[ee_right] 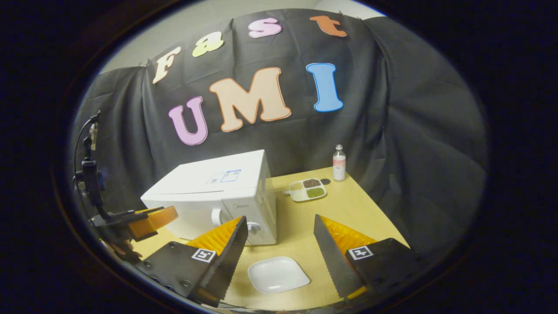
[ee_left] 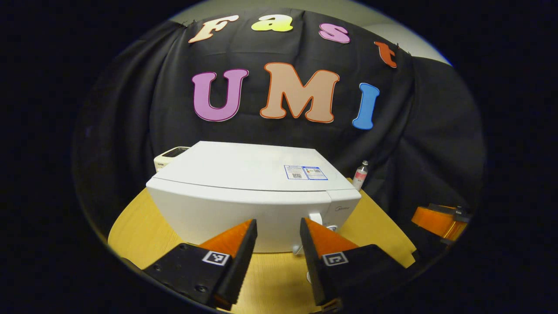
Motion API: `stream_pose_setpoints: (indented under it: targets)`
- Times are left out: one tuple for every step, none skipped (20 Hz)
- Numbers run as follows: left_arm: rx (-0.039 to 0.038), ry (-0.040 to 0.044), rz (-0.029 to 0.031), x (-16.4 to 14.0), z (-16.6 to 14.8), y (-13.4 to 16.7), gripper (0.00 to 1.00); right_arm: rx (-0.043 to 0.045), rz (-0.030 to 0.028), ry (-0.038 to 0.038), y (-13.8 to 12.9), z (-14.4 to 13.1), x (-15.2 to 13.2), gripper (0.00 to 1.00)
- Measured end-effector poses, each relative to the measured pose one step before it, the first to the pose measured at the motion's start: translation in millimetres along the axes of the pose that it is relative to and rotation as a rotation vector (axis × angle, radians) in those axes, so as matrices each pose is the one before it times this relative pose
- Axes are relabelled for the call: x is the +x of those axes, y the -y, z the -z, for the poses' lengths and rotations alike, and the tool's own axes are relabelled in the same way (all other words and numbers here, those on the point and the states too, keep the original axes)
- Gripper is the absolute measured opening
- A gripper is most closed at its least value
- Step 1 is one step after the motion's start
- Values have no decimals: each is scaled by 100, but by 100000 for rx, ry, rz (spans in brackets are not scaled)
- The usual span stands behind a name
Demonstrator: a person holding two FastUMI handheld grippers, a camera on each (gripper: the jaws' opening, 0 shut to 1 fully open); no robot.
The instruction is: Open the microwave oven with the left hand, put the food in, and close the microwave oven.
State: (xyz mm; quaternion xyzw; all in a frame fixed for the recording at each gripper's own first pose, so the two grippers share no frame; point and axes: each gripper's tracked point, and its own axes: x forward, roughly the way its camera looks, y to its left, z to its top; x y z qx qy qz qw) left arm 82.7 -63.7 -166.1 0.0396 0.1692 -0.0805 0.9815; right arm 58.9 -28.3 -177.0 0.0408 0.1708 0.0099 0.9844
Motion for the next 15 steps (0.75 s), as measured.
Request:
stream_pose_setpoints:
  targets:
    - [-337, 125, -837, -337, 47, -185, 83, -2, -225, 388, -64, -181, 31, 89]
    - [-830, -95, -679, -223, 160, -255, 89, -95, -206, 208, -21, -111, 0, 89]
    - [-892, -332, -1209, -584, 129, -158, 100, -156, -185, 119, -66, -89, -17, 89]
    - [-714, 686, -1301, -428, -96, -259, 100, -189, -156, 102, 3, -102, -91, 89]
    - [-563, 1172, -653, -424, -316, -236, 97, -213, -216, 263, -63, -79, -25, 89]
    - [-92, 920, -603, -512, -316, -175, 97, -242, -320, 404, -26, -242, -124, 89]
    - [306, 621, -1421, -368, -222, -413, 97, -376, -238, 364, -92, -136, -101, 89]
    - [209, 775, -1241, -451, -449, -403, 97, -449, -282, 433, 41, -197, -95, 89]
    - [16, 734, -1288, -429, -360, -384, 97, -479, -209, 607, -65, -291, -58, 89]
    - [-298, 1106, -1110, -402, -533, -287, 97, -474, 15, 1071, 22, -379, -90, 89]
    - [-99, 1446, -1061, -396, -573, -255, 97, -562, -460, 669, -88, -215, -137, 89]
    - [393, 1301, -1350, -353, -536, -320, 97, -1052, -434, 932, -91, -302, -118, 89]
    - [654, 1033, -1381, -236, -360, -315, 97, -1444, -127, 1302, -47, -384, -82, 89]
    - [546, 999, -1212, -266, -372, -186, 97, -1494, -407, 1257, -17, -457, -150, 89]
    - [277, 1088, -802, -265, -319, -54, 97, -1036, -492, 1179, -145, -464, -68, 89]
